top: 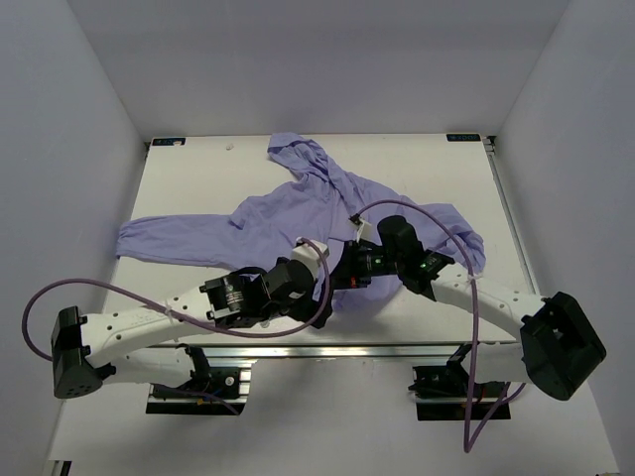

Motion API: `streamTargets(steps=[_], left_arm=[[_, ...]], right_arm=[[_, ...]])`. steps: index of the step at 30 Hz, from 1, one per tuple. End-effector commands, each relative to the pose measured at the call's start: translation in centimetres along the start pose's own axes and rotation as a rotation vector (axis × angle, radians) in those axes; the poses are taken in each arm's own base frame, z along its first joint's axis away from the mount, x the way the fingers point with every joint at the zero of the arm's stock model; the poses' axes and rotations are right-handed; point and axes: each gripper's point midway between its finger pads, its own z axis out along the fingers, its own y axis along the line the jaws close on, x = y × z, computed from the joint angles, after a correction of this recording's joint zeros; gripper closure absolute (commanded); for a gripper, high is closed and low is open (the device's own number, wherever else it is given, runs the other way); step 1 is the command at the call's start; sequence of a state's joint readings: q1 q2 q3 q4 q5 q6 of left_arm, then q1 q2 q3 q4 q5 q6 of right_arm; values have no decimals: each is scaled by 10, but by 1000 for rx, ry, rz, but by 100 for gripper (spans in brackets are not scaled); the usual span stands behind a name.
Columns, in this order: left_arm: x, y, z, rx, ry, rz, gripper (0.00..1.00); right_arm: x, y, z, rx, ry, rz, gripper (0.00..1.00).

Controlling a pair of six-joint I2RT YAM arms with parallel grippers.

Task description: Zip up the jacket

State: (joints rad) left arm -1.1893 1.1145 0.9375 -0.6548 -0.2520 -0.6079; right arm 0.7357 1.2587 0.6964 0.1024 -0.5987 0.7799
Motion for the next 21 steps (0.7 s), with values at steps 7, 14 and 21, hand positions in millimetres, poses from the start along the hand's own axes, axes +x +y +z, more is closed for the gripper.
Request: streamTargets(steps=[7, 14, 21], left_arm=[[-21, 8, 10, -162, -86, 211, 15], [-21, -12, 17, -74, -69, 289, 31], [-29, -1, 20, -145, -123, 268, 37]], right_arm=[[-22, 15, -6, 5, -4, 59, 100], [-24, 17, -7, 12, -3, 70, 100], [-23, 21, -11, 0, -15, 75, 100]])
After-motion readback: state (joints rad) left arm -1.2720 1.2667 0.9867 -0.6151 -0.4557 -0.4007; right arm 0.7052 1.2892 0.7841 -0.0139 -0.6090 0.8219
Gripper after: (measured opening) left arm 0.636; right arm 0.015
